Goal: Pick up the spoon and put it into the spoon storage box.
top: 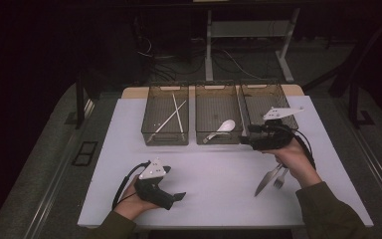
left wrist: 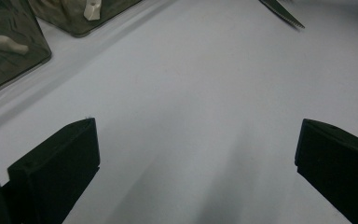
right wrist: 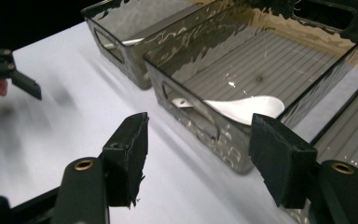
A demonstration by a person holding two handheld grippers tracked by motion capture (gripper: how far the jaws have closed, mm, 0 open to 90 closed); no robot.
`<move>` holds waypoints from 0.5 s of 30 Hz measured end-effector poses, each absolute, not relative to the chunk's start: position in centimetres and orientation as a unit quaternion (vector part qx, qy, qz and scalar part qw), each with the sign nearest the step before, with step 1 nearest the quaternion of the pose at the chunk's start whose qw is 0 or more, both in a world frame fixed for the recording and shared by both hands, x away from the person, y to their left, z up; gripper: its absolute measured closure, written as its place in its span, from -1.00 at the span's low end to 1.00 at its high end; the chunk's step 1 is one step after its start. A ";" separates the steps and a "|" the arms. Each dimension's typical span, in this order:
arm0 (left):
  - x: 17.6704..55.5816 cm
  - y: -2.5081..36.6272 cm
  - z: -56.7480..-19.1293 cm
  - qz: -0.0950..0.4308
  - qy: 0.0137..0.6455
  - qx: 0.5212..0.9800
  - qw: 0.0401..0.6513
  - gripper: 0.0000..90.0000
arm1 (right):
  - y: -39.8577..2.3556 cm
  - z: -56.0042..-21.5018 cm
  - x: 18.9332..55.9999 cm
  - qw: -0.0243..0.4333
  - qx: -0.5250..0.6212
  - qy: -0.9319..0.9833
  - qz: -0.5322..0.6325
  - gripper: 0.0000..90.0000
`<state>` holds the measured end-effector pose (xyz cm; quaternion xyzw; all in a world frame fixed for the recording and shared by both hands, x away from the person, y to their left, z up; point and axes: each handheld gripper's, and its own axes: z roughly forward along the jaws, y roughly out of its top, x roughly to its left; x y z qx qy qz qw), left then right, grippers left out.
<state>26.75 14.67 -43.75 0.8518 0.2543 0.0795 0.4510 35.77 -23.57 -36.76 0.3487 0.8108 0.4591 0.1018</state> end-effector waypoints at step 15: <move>26.8 14.8 -43.7 0.082 0.252 0.852 0.451 -1.00 | -26.0 -37.8 33.0 0.109 0.352 0.818 0.442 -0.16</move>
